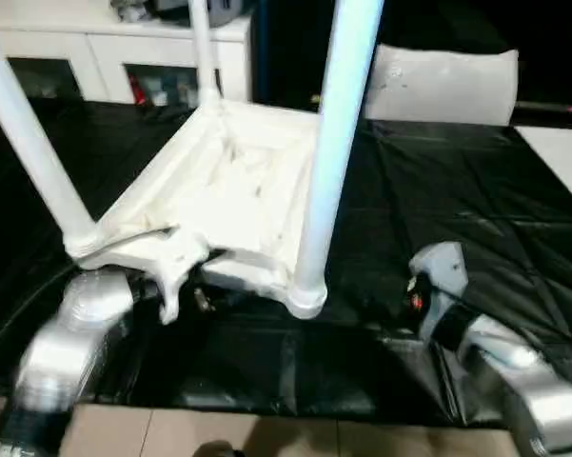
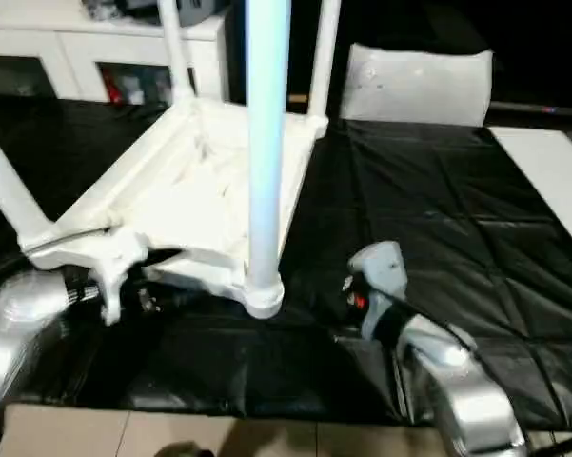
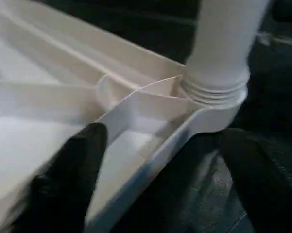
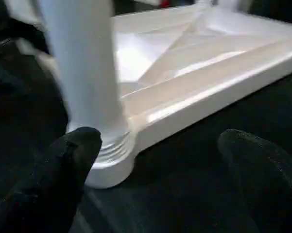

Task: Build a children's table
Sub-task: Move to table

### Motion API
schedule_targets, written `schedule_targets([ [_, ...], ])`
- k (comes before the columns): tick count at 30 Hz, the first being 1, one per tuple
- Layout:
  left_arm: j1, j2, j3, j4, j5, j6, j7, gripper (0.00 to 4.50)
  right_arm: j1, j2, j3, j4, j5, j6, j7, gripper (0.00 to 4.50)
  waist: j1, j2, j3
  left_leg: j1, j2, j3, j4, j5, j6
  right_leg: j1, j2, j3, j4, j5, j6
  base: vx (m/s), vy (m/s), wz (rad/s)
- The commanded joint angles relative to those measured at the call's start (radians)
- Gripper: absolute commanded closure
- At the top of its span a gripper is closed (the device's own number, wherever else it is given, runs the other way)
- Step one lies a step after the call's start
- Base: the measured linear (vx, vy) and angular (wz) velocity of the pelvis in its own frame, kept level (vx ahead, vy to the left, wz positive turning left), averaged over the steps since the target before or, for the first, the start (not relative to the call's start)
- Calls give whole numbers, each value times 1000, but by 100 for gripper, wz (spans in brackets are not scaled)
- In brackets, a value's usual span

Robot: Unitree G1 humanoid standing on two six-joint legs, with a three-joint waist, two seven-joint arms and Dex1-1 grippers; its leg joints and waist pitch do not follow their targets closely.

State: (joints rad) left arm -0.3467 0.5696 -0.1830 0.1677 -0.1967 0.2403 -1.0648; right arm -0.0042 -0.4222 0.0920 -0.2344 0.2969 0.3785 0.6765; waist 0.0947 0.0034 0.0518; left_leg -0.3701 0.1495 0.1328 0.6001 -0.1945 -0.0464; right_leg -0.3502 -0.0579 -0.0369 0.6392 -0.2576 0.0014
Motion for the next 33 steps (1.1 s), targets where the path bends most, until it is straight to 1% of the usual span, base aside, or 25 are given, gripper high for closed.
schedule_targets([
  [1,-62,2,-41,81,32,-40,-76,78,-9,-33,18,-29,32,4,73,0,2,1,-55,12,63,-14,-79,-130,43,24,-86,49,-77,74,-189,0,0,0],
  [2,-105,-4,-58,134,51,-74,-101,93,-10,-49,25,-32,42,9,99,0,2,0,-57,10,68,-14,-77,-112,52,29,-91,48,-71,106,-203,0,0,0],
  [3,-127,-7,-68,163,60,-90,-115,102,-11,-58,28,-33,45,11,111,0,3,2,-57,10,70,-13,-77,-105,56,28,-92,45,-70,112,-212,0,0,0],
  [4,-134,-9,-71,172,63,-96,-120,105,-11,-60,29,-34,45,12,115,0,2,-1,-56,9,71,-13,-78,-110,57,30,-92,45,-72,104,-214,0,0,0],
  [5,-180,-19,-91,239,84,-133,-149,116,-9,-77,35,-40,49,20,141,0,3,0,-55,10,72,-11,-78,-119,57,29,-94,45,-74,88,-222,0,0,0],
  [6,-207,-25,-105,280,93,-151,-171,116,-8,-87,40,-43,52,22,154,0,4,2,-56,12,74,-10,-78,-131,53,31,-96,46,-75,67,-225,0,0,0],
  [7,-213,-26,-109,290,96,-155,-176,131,-7,-89,41,-44,52,23,156,0,4,0,-54,12,74,-9,-79,-137,53,30,-96,46,-78,52,-227,0,0,0],
  [8,-247,-37,-130,341,114,-181,-194,144,-5,-98,44,-48,51,22,164,0,5,2,-52,12,75,-7,-80,-149,46,29,-98,48,-81,24,-226,0,0,0],
  [9,-269,-45,-141,378,128,-203,-199,151,-4,-102,44,-48,50,20,168,0,6,2,-55,14,78,-8,-80,-151,39,31,-100,48,-78,25,-231,0,0,0],
  [11,-308,-63,-162,451,155,-245,-206,155,0,-110,45,-51,48,18,175,0,6,2,-55,13,79,-6,-79,-145,37,31,-100,48,-78,37,-238,0,0,0],
  [13,-310,-64,-163,454,156,-247,-207,176,0,-110,45,-51,48,18,176,0,8,1,-57,14,82,-7,-78,-138,37,33,-103,47,-75,57,-246,0,0,0],
  [14,-327,-74,-172,491,167,-266,-213,194,3,-115,46,-52,49,18,180,0,7,1,-55,12,81,-6,-79,-140,41,31,-101,47,-77,59,-249,0,0,0],
  [15,-351,-89,-185,547,188,-293,-220,194,7,-118,49,-59,48,20,181,0,7,3,-56,15,81,-5,-79,-146,40,31,-101,47,-78,53,-250,0,0,0],
  [16,-357,-92,-189,563,195,-302,-220,194,8,-119,50,-61,47,20,181,0,8,4,-55,16,80,-5,-78,-149,40,30,-100,47,-80,47,-250,0,0,0],
  [17,-366,-96,-194,586,204,-315,-219,205,9,-120,52,-63,47,21,182,0,10,4,-57,16,84,-7,-79,-148,35,33,-104,48,-76,55,-254,0,0,0],
  [18,-383,-104,-202,629,220,-340,-216,220,12,-123,55,-67,45,22,182,0,9,0,-54,15,81,-5,-79,-148,39,31,-100,47,-80,54,-253,0,0,0],
  [19,-392,-108,-204,650,227,-353,-214,220,12,-124,56,-68,45,22,183,0,11,1,-57,16,82,-6,-78,-149,37,33,-103,47,-77,56,-254,0,0,0],
  [20,-399,-111,-205,666,231,-362,-210,233,13,-125,58,-69,46,24,185,0,12,-1,-56,15,84,-6,-78,-144,39,34,-105,48,-77,61,-256,0,0,0],
  [22,-416,-117,-205,708,243,-391,-207,239,14,-125,62,-71,45,26,187,0,13,-1,-56,15,85,-6,-79,-142,42,34,-105,47,-76,64,-256,0,0,0],
  [23,-423,-120,-205,725,249,-402,-202,252,13,-125,65,-72,43,26,188,0,13,-4,-56,15,84,-6,-79,-142,44,34,-105,47,-77,64,-256,0,0,0],
  [24,-429,-123,-204,737,252,-409,-200,266,12,-125,67,-73,42,27,189,0,15,-2,-57,16,86,-6,-78,-136,45,33,-107,47,-75,71,-259,0,0,0],
  [30,-457,-139,-198,802,260,-443,-208,298,6,-125,73,-70,43,26,189,0,22,-1,-56,17,88,-5,-79,-141,43,32,-108,48,-75,67,-262,0,0,0],
  [31,-457,-139,-198,802,260,-443,-208,318,6,-125,73,-70,43,26,189,0,22,-1,-56,17,88,-5,-79,-141,43,32,-108,48,-75,67,-262,0,0,0],
  [32,-464,-145,-193,818,259,-449,-216,318,4,-125,75,-68,42,25,189,0,23,0,-56,18,87,-4,-79,-146,41,31,-108,48,-77,57,-262,0,0,0],
  [33,-471,-152,-191,836,261,-458,-225,332,2,-125,78,-67,40,25,189,0,24,0,-55,17,89,-4,-80,-148,38,32,-109,48,-77,58,-263,0,0,0],
])
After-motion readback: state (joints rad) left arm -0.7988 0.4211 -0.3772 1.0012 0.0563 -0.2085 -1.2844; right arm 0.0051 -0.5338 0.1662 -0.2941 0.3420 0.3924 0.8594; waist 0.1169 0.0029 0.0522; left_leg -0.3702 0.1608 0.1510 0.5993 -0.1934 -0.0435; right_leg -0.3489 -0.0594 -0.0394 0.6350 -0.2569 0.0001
